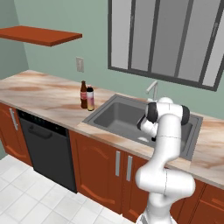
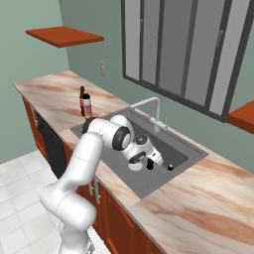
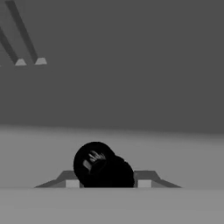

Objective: Place the large bottle from the dining counter next to the other large bottle outside the sink, and place the small bottle from the dining counter next to the other small bottle inside the sink.

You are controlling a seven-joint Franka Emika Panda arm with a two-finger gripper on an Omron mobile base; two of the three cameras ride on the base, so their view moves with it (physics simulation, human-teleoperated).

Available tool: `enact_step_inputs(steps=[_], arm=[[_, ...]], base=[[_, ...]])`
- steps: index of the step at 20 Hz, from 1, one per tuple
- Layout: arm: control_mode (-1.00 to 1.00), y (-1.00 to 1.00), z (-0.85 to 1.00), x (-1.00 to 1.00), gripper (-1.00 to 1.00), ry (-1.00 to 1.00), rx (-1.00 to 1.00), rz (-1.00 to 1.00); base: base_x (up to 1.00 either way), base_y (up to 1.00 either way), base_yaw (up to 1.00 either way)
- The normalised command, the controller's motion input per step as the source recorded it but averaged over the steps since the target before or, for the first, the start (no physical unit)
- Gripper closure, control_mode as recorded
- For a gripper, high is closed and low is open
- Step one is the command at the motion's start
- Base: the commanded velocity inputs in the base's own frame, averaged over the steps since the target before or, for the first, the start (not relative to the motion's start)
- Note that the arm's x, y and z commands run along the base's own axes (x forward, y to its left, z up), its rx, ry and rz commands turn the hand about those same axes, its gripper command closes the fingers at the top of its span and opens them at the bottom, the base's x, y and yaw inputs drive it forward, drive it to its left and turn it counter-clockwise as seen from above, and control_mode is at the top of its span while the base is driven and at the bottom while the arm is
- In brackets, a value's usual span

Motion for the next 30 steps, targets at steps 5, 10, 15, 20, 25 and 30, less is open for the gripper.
enact_step_inputs(steps=[5,10,15,20,25,30], arm=[[-1.00,0.31,-0.48,-0.25,-1.00,0.00,0.01,0.00],[-1.00,0.02,-0.13,0.00,-1.00,0.00,0.03,0.00],[-1.00,0.00,0.05,0.00,-1.00,0.00,0.02,-0.01],[-1.00,0.00,0.27,-0.11,-1.00,-0.02,0.02,-0.02],[-1.00,0.01,0.37,-0.26,-1.00,-0.01,0.01,-0.02],[-1.00,-0.02,0.44,-0.40,-1.00,0.00,0.02,-0.02]], base=[[0.00,0.00,0.00],[0.00,0.00,0.00],[0.00,0.00,0.00],[0.00,0.00,0.00],[0.00,0.00,0.00],[0.00,0.00,0.00]])
